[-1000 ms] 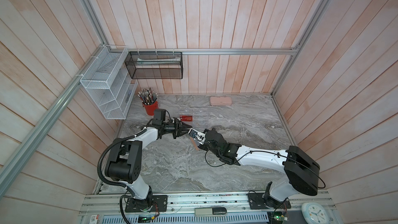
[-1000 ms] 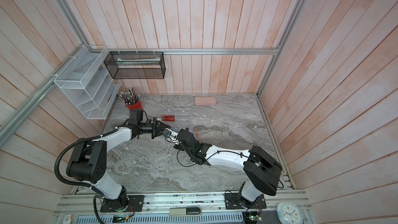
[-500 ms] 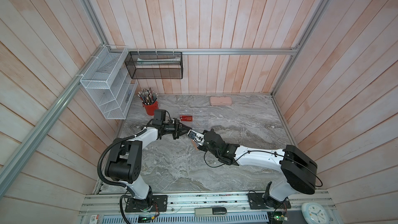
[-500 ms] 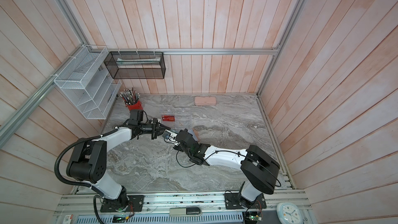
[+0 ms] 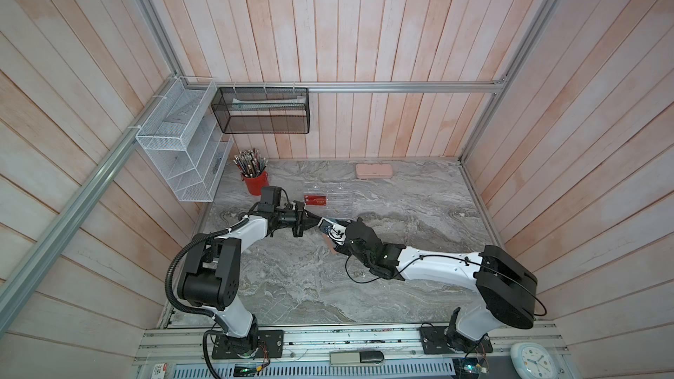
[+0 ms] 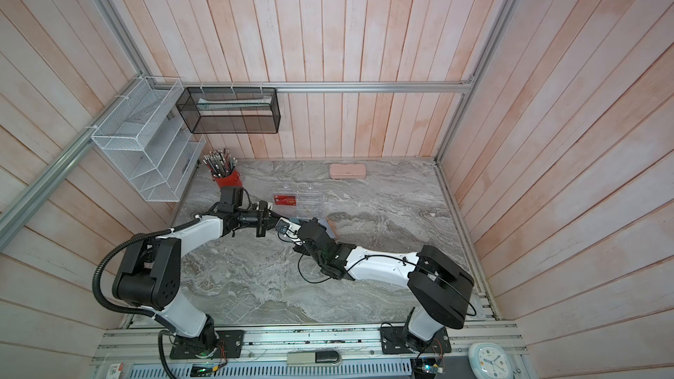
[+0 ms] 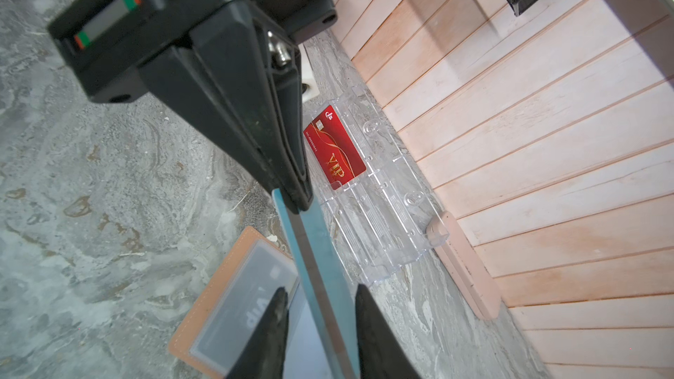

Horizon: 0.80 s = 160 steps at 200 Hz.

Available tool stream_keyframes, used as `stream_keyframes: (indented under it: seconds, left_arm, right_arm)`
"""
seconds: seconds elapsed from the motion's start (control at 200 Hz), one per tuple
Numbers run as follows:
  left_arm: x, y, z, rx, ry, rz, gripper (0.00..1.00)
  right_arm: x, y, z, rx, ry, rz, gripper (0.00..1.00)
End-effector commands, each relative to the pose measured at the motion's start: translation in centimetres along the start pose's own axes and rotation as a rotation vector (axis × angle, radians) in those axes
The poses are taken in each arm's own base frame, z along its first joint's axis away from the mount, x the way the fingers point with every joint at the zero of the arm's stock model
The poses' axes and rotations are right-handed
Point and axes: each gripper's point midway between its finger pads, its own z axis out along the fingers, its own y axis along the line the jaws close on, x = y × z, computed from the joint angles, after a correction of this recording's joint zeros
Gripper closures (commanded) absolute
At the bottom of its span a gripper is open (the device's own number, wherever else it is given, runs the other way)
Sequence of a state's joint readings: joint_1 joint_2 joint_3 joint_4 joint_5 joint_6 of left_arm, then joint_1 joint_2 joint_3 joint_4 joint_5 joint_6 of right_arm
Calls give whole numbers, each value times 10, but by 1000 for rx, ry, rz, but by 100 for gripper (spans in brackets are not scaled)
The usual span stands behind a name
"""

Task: Take the credit cards out of the card holder
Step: Take out the credit card from the card slot.

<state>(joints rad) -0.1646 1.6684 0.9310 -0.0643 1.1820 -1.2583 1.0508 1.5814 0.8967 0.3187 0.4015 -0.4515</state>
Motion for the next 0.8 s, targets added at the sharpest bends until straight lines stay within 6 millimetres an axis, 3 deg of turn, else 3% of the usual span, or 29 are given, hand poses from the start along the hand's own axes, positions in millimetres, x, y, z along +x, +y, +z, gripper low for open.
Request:
stream_keyframes:
  seconds: [0.0,0.17,0.345,0.49,0.56,0.635,0.715,0.795]
  left_arm:
    - [2,8,2,-4,21,2,97]
    - [1,9,1,-8,13,3,100]
    - [-6,-2,-3,21,-51,10,100]
    - [-18,-24,-12,97,-165,6,100]
    - [-23,-37,-15,125,-200,12,100]
    - [-26,-48,-15,130,-213,18,100]
    - [-28,-47,-14,109,-204,-7,100]
    - [-26,-44,-14,93,-178,-26,100]
  right_arm:
    - [-17,-20,-9,52,-42,44,58]
    - [-30,-44,-29,78,-89,138,37]
    - [-48,-99,-53,153,-111,461,6]
    - [-59,-137,-64,205,-30,821,2]
    - [-70,-139,-65,154,-26,933,2]
    - [-84,-132,-60,82,-14,934,2]
    - [-93,-118,-48,-2,26,781,5]
    - [-79,-107,-33,-11,119,558,8]
